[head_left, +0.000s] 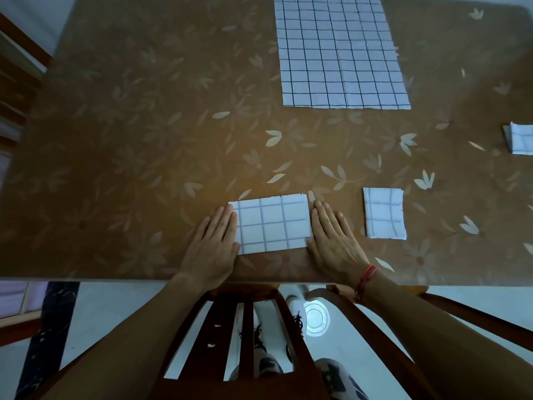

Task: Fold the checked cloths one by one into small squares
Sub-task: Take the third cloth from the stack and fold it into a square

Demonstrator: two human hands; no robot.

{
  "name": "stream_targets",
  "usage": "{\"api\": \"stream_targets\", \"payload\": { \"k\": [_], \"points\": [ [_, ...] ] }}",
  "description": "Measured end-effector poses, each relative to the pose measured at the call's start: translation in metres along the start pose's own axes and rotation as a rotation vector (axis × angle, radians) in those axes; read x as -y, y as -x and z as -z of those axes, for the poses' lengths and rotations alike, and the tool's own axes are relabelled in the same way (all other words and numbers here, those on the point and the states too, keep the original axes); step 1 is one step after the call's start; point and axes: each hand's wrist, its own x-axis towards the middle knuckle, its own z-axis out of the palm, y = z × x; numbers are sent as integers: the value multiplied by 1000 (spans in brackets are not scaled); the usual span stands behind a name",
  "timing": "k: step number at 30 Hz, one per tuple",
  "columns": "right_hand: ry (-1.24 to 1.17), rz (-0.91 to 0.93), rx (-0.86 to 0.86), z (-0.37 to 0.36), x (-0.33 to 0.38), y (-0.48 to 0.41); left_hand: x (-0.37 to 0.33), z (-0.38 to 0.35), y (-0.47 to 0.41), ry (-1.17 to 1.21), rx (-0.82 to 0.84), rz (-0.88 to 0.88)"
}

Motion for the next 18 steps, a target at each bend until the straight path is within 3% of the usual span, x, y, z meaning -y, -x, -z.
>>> {"api": "stream_targets", "payload": {
  "k": [8, 13, 18],
  "points": [
    [-66, 18, 3, 25, -6, -9, -16, 14, -3, 131, -48, 59],
    [-218, 93, -71, 52, 5, -44, -42, 23, 1, 299, -91, -15],
    [-298, 103, -16, 67, 23, -72, -52, 16, 6, 308, -55, -50]
  ]
}}
